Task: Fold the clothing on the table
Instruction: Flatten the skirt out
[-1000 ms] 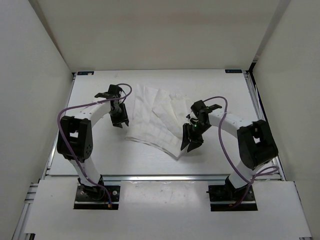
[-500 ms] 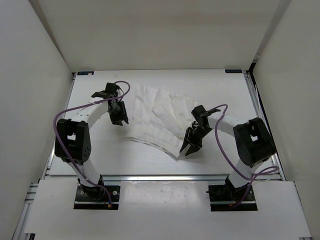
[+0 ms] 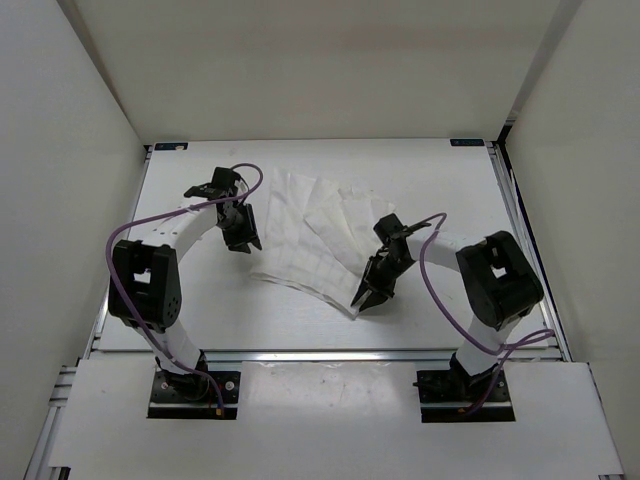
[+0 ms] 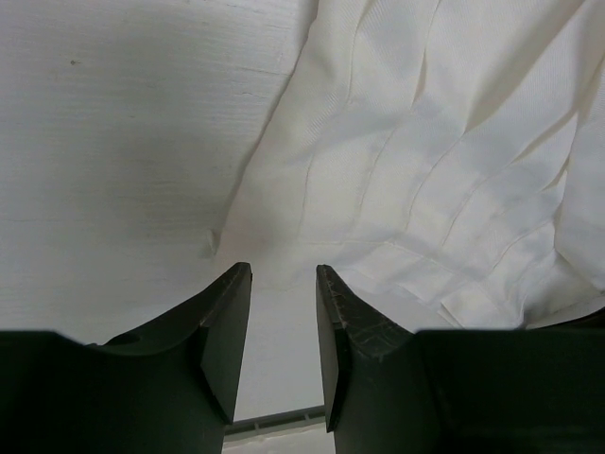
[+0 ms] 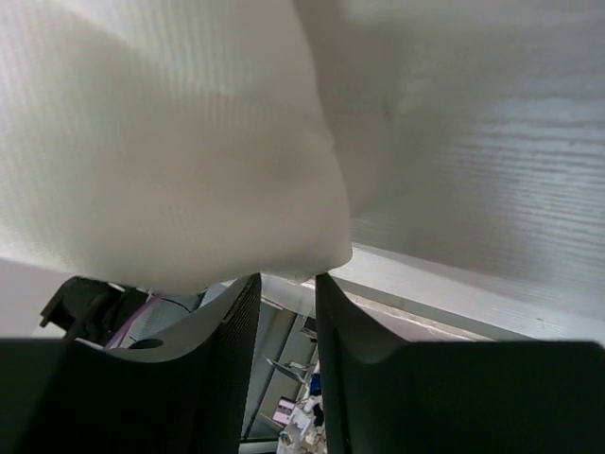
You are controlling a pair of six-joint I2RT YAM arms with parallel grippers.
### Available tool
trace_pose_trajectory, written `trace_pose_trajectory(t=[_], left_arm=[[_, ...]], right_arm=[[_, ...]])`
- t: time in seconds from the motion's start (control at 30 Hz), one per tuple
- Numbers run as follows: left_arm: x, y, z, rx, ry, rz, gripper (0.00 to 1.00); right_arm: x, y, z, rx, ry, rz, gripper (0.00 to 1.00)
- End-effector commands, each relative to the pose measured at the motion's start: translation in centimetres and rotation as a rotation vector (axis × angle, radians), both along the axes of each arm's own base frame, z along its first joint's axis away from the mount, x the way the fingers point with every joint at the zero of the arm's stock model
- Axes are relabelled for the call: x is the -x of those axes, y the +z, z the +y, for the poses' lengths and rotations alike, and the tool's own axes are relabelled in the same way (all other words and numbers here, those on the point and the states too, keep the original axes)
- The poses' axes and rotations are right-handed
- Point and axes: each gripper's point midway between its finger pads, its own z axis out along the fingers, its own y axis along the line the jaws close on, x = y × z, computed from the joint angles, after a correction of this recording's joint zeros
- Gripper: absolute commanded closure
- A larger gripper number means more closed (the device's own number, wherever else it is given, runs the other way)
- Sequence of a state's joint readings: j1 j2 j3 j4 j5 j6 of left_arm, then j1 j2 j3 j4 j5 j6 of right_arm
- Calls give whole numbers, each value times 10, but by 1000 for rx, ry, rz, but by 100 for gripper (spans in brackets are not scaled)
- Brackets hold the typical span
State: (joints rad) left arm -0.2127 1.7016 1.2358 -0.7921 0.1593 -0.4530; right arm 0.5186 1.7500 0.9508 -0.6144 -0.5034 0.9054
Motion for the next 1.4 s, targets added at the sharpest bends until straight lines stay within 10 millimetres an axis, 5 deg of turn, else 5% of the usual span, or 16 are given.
trace_pose_trajectory(t=[0.0,0.07,0.3,0.4,0.5,0.6,0.7,0.83,0.9,0.93,1.03,1.1,1.13,1.17,1.27,1.37], left_arm=[[0,17,-5,29,-11,-50,55],[-2,20,-3,32,-9,-64,56],[0,13,2,24,9,-46,55],[-1,17,1,26,7,-57,55],[-1,15,3,25,12,-52,55],[1,15,4,28,18,-48,56],[-1,18,2,41,12,-61,56],[0,21,1,50,19,-72,55],[1,21,1,54,19,-73,55],[2,21,-1,55,13,-73,56],[2,19,0,46,11,-64,56],[4,19,-1,49,11,-61,56],[3,20,0,50,9,-67,56],[4,17,1,49,17,-57,56],[8,15,-1,40,5,-48,56],[11,11,1,42,9,-44,56]], right_arm=[[-1,-5,0,28,-17,12,66],[2,-10,-3,55,-9,24,75],[1,-11,-4,82,8,17,72],[0,-15,-5,102,26,18,100],[-10,-11,-7,123,29,-22,100],[-23,5,-25,204,20,-108,100],[-32,22,-64,326,-28,-181,100],[-31,18,-112,419,-81,-147,100],[-49,21,-98,374,-26,-177,100],[-56,17,-80,344,24,-194,100],[-112,51,-7,98,119,-403,100],[-146,108,50,-225,150,-590,99],[-148,126,59,-305,145,-630,100],[-150,164,74,-451,169,-736,100],[-133,197,55,-575,111,-825,100],[-88,163,8,-543,2,-719,100]])
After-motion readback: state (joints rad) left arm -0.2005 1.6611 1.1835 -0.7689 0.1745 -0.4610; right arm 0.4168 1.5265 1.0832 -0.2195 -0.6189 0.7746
